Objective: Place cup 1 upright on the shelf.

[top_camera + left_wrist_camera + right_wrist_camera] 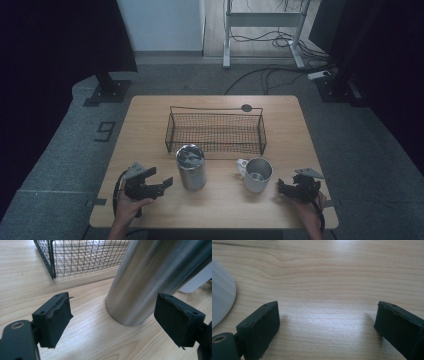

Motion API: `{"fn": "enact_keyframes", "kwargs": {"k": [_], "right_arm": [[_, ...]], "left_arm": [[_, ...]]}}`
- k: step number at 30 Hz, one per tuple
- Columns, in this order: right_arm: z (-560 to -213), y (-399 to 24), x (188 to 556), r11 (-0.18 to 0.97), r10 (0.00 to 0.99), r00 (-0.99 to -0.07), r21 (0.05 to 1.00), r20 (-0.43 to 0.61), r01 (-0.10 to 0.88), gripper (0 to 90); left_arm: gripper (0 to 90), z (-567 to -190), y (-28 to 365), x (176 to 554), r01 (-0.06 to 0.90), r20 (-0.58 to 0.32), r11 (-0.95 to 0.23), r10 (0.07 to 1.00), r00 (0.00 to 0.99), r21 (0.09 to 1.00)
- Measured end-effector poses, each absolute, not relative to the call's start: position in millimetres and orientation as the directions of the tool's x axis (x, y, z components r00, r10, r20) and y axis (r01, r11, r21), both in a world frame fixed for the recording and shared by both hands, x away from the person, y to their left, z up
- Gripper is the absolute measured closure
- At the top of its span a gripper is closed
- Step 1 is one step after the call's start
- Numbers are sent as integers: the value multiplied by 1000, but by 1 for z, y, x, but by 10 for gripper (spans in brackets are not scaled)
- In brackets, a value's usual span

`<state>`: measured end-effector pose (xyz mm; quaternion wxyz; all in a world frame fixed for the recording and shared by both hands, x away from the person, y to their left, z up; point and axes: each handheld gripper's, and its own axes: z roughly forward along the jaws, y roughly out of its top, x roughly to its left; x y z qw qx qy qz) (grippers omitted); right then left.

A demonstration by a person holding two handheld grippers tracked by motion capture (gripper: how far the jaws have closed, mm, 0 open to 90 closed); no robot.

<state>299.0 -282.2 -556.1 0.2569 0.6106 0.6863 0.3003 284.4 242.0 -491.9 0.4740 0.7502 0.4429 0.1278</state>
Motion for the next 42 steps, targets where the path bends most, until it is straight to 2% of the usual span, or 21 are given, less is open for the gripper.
{"fn": "enact_keyframes", "kwargs": {"k": [17, 23, 31, 42], "right_arm": [[-556, -282, 299, 73, 993, -121, 726, 14, 684, 55], [-556, -282, 299, 73, 993, -121, 726, 14, 684, 55], [-556, -282, 299, 72, 993, -119, 727, 13, 683, 59], [-556, -282, 299, 70, 993, -116, 727, 14, 683, 61]], "left_arm": [[116, -478, 232, 274, 501, -216, -176, 748, 628, 847], [46, -478, 222, 273, 497, -203, -212, 728, 655, 841], [14, -474, 214, 269, 471, -191, -226, 704, 684, 853], [0, -476, 197, 270, 461, -163, -240, 719, 676, 854]]}}
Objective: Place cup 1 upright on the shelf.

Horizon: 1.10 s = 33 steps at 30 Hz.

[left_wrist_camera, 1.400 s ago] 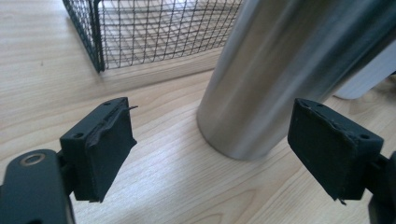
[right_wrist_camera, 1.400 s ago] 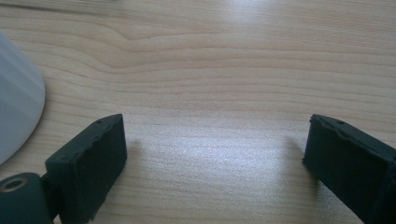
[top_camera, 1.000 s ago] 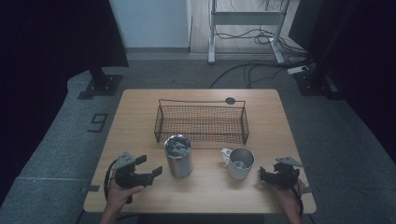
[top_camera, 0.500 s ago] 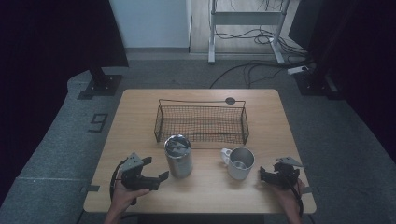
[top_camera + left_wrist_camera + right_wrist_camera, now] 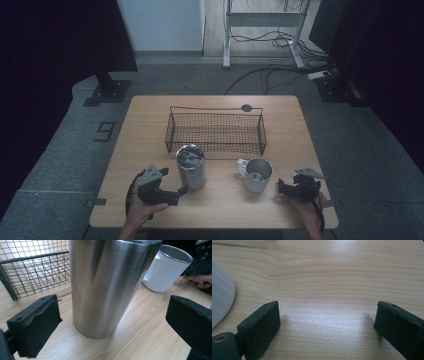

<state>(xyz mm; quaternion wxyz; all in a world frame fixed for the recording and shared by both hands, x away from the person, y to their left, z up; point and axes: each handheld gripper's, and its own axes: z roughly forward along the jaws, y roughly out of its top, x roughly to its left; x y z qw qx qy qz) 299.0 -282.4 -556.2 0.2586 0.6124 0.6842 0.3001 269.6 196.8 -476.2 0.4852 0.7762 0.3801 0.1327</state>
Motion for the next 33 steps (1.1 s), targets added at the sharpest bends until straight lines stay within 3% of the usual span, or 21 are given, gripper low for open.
{"fn": "enact_keyframes", "kwargs": {"k": [33], "right_arm": [[-556, -283, 298, 62, 994, -107, 729, 15, 682, 70]], "left_arm": [[0, -487, 164, 304, 464, -147, -231, 750, 645, 855]]}}
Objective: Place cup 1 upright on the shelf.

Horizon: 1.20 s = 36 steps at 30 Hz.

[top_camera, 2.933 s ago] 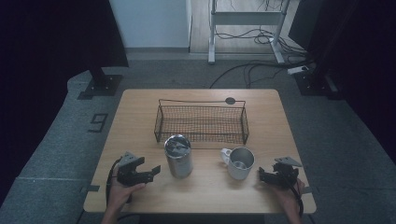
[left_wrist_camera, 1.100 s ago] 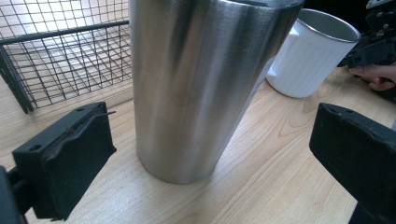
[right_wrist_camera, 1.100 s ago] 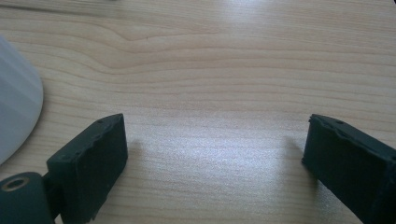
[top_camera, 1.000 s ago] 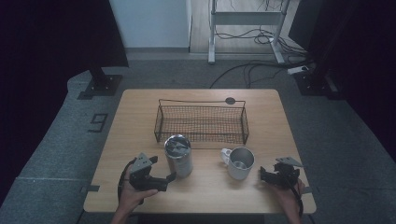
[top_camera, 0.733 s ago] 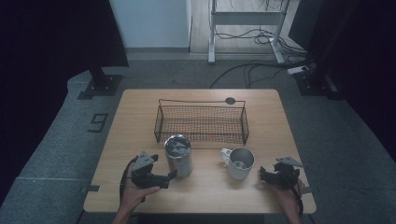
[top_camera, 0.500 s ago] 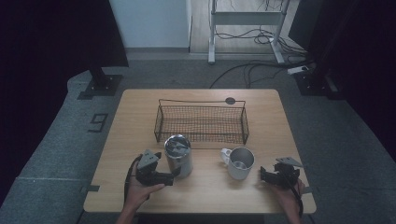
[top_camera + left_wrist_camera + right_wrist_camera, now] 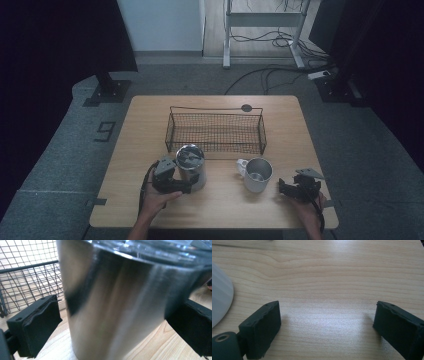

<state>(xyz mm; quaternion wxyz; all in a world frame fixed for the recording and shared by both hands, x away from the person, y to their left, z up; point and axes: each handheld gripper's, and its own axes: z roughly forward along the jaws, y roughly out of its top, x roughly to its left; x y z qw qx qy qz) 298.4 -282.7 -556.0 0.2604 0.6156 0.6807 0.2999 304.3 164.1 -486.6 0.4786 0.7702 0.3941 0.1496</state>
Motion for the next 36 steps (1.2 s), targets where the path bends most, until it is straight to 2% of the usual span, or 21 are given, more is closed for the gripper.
{"fn": "enact_keyframes", "kwargs": {"k": [13, 36], "right_arm": [[-556, -283, 298, 60, 995, -103, 730, 15, 681, 74], [-556, -283, 297, 54, 995, -94, 730, 14, 681, 82]], "left_arm": [[0, -488, 154, 313, 446, -139, -220, 753, 643, 868], [31, -497, 144, 319, 388, -62, -270, 749, 660, 881]]}}
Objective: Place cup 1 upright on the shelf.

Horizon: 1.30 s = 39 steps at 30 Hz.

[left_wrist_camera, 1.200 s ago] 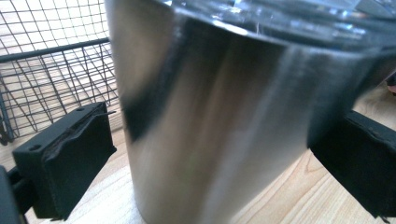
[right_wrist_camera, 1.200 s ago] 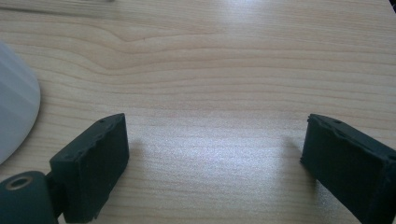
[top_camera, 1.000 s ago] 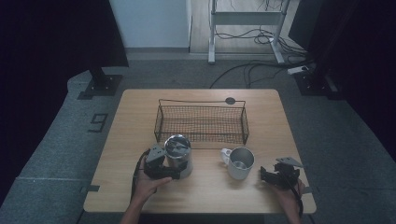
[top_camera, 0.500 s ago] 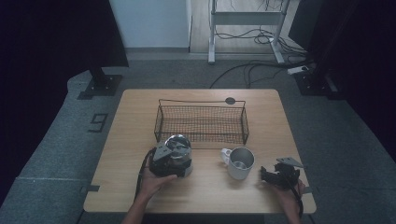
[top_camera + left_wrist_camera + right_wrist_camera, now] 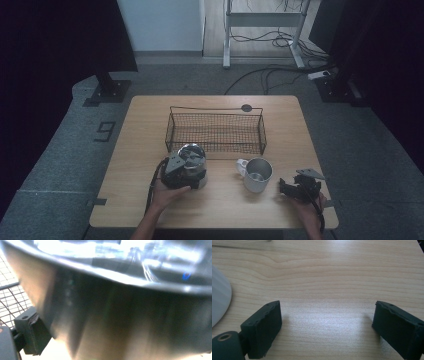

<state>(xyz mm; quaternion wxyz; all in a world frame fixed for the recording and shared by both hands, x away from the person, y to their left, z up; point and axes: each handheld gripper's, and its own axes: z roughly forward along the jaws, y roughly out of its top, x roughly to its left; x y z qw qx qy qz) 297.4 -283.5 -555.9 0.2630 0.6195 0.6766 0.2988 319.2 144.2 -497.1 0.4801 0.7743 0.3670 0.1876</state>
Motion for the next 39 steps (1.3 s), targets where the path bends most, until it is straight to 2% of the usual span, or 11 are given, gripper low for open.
{"fn": "enact_keyframes", "kwargs": {"k": [31, 39], "right_arm": [[-556, -284, 297, 50, 996, -89, 732, 14, 680, 87], [-556, -284, 297, 52, 996, -91, 733, 13, 679, 87]], "left_arm": [[41, -485, 150, 305, 369, -56, -240, 770, 636, 898], [41, -481, 154, 305, 377, -60, -217, 796, 602, 901]]}}
